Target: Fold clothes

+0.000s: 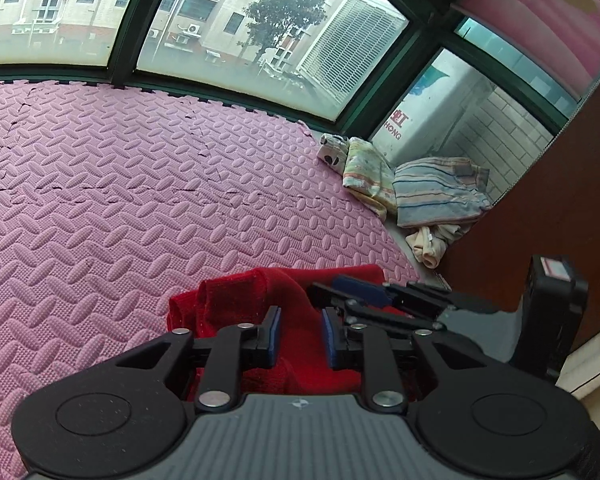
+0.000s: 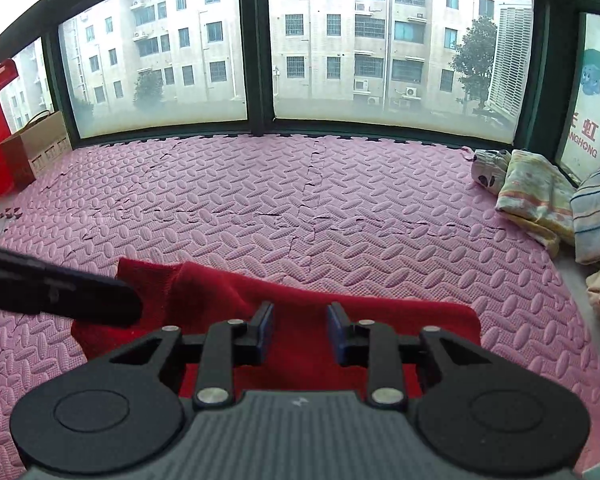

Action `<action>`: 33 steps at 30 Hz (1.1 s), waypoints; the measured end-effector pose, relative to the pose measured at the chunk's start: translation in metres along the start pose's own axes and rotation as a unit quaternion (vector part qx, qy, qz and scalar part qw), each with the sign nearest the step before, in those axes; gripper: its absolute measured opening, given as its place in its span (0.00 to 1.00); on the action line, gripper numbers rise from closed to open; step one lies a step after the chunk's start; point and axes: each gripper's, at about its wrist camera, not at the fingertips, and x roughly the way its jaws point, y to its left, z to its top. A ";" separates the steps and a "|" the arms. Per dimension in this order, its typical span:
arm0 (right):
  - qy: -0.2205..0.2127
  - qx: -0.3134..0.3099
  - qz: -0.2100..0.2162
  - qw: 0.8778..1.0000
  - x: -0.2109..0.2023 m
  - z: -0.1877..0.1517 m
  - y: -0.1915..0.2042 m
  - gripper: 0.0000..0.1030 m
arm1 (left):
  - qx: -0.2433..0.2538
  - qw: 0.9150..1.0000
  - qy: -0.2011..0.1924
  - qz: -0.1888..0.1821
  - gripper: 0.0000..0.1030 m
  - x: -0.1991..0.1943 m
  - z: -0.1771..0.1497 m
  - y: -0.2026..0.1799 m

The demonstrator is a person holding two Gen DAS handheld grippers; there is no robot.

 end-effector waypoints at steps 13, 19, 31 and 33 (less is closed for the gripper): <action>-0.011 0.085 -0.060 0.995 -0.014 -0.006 -0.068 0.28 | -0.011 1.000 -0.006 -0.007 0.23 0.023 0.022 -0.005; 0.015 0.112 -0.047 0.992 0.009 -0.018 -0.078 0.28 | -0.042 0.999 0.018 0.011 0.21 0.041 0.020 0.016; -0.014 0.122 -0.022 0.992 -0.067 -0.052 -0.075 0.27 | -0.048 0.999 0.021 0.005 0.21 0.041 0.014 0.021; -0.005 0.127 -0.022 0.992 -0.065 -0.062 -0.074 0.28 | -0.046 0.999 0.022 0.007 0.21 0.041 0.014 0.019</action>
